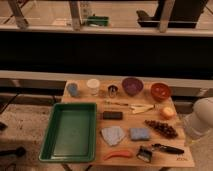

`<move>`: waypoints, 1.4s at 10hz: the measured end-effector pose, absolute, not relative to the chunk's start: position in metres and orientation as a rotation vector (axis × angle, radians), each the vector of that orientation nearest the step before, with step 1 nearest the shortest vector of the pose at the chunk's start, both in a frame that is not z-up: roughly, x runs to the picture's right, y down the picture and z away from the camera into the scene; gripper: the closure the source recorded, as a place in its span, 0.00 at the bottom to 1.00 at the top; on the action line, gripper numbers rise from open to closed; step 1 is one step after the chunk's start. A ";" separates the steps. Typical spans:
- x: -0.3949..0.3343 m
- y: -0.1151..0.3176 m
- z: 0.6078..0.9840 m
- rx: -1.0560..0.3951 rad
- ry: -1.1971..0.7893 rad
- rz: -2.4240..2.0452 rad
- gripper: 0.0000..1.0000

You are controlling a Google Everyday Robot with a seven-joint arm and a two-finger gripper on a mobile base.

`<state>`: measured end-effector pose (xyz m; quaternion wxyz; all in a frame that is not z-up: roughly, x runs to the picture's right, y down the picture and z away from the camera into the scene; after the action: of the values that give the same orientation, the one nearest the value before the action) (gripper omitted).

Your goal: Place fork in table surface

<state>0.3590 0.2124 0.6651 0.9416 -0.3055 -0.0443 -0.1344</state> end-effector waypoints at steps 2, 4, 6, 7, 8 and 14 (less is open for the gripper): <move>0.316 0.209 0.667 -0.649 -0.133 -0.288 0.20; 0.264 0.202 0.674 -0.668 -0.191 -0.302 0.20; 0.228 0.195 0.680 -0.681 -0.232 -0.302 0.20; 0.210 0.189 0.686 -0.686 -0.254 -0.306 0.20; 0.197 0.182 0.694 -0.689 -0.276 -0.307 0.20; 0.149 0.141 0.741 -0.634 -0.414 -0.356 0.20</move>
<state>0.1495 0.1407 0.7414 0.9138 -0.3076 -0.2009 -0.1729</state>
